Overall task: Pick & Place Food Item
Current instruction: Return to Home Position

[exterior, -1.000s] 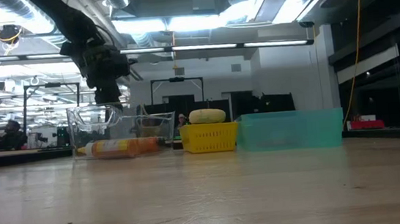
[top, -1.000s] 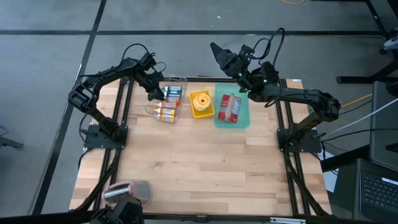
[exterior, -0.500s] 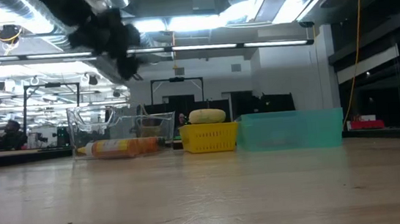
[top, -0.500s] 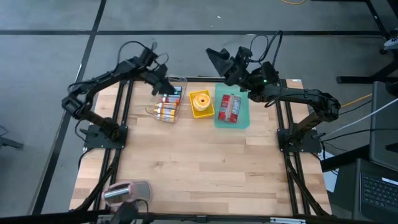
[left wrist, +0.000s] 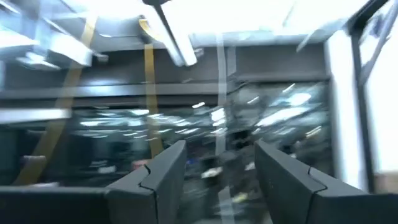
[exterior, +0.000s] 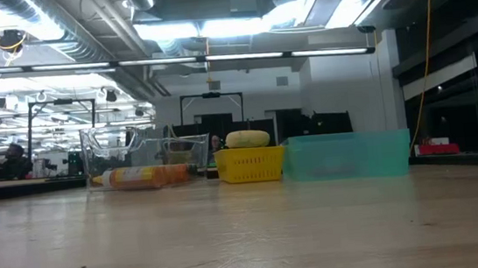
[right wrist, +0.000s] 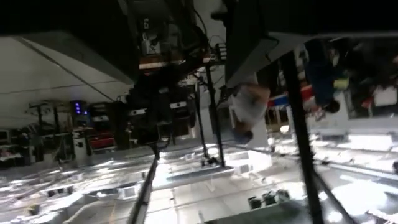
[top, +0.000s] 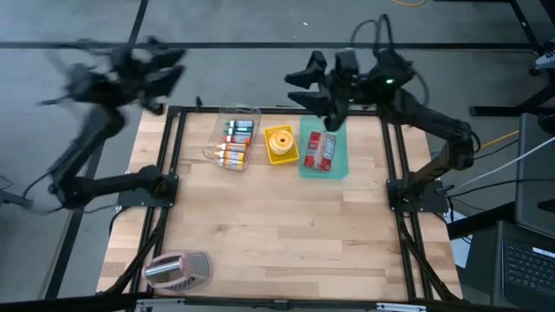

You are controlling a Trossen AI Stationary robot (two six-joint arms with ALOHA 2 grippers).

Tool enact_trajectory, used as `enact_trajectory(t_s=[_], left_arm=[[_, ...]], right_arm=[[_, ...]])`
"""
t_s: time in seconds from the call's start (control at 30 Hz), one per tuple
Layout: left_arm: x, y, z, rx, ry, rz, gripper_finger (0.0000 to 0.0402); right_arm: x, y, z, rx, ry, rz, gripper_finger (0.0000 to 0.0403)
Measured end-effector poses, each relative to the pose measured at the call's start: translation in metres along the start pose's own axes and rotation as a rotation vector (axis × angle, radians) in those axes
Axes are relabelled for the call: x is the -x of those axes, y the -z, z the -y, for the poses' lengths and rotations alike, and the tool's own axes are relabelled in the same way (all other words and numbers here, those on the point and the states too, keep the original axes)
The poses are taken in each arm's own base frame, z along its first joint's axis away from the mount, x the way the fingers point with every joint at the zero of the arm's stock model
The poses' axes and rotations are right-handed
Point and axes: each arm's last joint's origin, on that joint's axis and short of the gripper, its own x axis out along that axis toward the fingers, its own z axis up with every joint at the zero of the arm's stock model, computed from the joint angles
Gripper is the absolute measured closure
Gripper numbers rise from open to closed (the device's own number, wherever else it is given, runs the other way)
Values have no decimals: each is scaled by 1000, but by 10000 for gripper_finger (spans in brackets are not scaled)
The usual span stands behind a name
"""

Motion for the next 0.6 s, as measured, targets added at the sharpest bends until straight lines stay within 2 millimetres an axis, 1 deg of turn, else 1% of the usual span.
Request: enact_trajectory(t_s=[0.07, 0.13, 0.2, 0.23, 0.3, 0.37, 0.5, 0.6], left_arm=[[15, -29, 24, -95, -89, -46, 217], [33, -54, 44, -148, -202, -91, 217], [52, -75, 60, -184, -297, -128, 217], [61, -82, 66, -200, -342, -148, 217], [76, -91, 75, -220, -422, -180, 217], [86, -96, 81, -215, -477, -184, 217], [98, -102, 89, -213, -498, -150, 217], [103, -104, 92, -179, -497, -122, 217]], right_arm=[[3, -14, -12, 36, -15, -20, 167], [6, -26, -22, 66, -25, -42, 167], [10, -34, -33, 94, -34, -79, 167], [12, -36, -37, 104, -35, -102, 167], [17, -38, -42, 112, -31, -165, 167], [21, -35, -44, 72, -42, -250, 167], [25, -30, -45, -129, -65, -348, 167], [25, -28, -47, -203, -98, -372, 167]])
